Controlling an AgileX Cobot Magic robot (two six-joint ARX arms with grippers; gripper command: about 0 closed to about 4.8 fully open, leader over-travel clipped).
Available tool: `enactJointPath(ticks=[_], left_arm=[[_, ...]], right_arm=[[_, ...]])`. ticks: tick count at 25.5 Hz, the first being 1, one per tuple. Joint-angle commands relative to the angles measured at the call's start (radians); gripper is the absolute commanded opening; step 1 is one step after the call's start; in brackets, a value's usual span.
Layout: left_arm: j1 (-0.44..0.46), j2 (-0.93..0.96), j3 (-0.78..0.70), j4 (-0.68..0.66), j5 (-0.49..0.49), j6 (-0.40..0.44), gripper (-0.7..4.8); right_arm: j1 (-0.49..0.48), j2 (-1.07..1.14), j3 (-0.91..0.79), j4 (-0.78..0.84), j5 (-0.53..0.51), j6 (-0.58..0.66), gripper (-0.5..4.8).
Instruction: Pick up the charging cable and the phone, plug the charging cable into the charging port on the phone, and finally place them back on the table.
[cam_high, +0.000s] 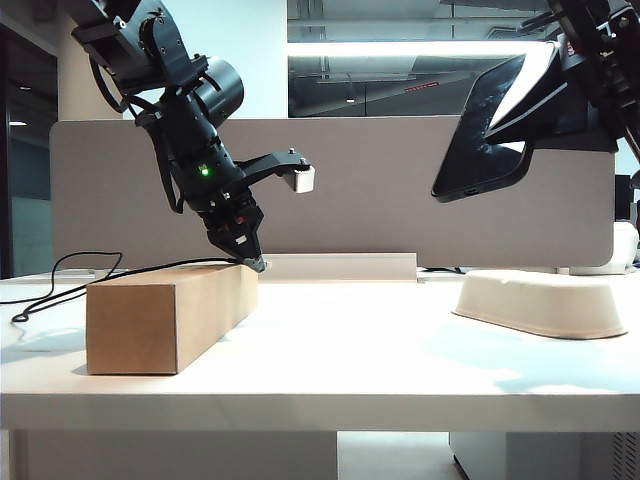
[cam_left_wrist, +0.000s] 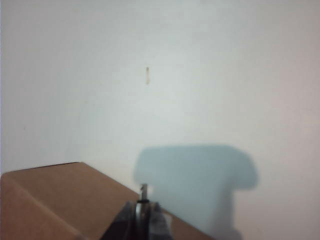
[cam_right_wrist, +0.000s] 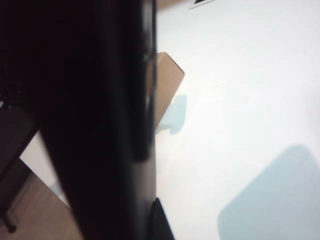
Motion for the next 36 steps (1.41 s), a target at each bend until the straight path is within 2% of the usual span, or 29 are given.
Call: enactJointPath(ticks=[1,9,15,17,20,25,33,36], left_arm=[[0.001,-0.004,0.006,0.003,0.0,-0.003,0.04],[0.001,-0.009,0.006,-0.001,-0.01,-0.013,-0.06],[-0.005,-0.045,0.018,-0.01,0.006,-0.119,-0.06],[-0.006,-0.07,0.042,-0.043,0.05,-0.163,-0.06],[-0.006,-0.134,0.055,-0.111,0.217,-0.26,-0.06],[-0.006,-0.228,0.055,-0.216,0.364,-0.306,-0.06],[-0.01,-0.35,0.054,-0.299,0.513,-0.394,-0.06],[-0.043,-0.394,0.054,-0.334,0.514,-0.396,-0.06]], right_arm=[[0.001,-0.006,0.008,0.035,-0.013,-0.019,-0.04],[0.001,-0.006,0.008,0.036,-0.012,-0.019,-0.04],[0.001,-0.006,0.008,0.083,-0.013,-0.02,-0.04],[0.001,-0.006,0.008,0.118,-0.013,-0.019,-0.04],[0.001,-0.008,0.009,0.149,-0.016,-0.014,-0.04],[0.001,-0.031,0.039,0.163,-0.064,-0.014,-0.04],[0.002,-0.095,0.127,0.162,-0.081,0.048,-0.04],[0.002,-0.129,0.132,0.17,-0.081,0.097,-0.04]])
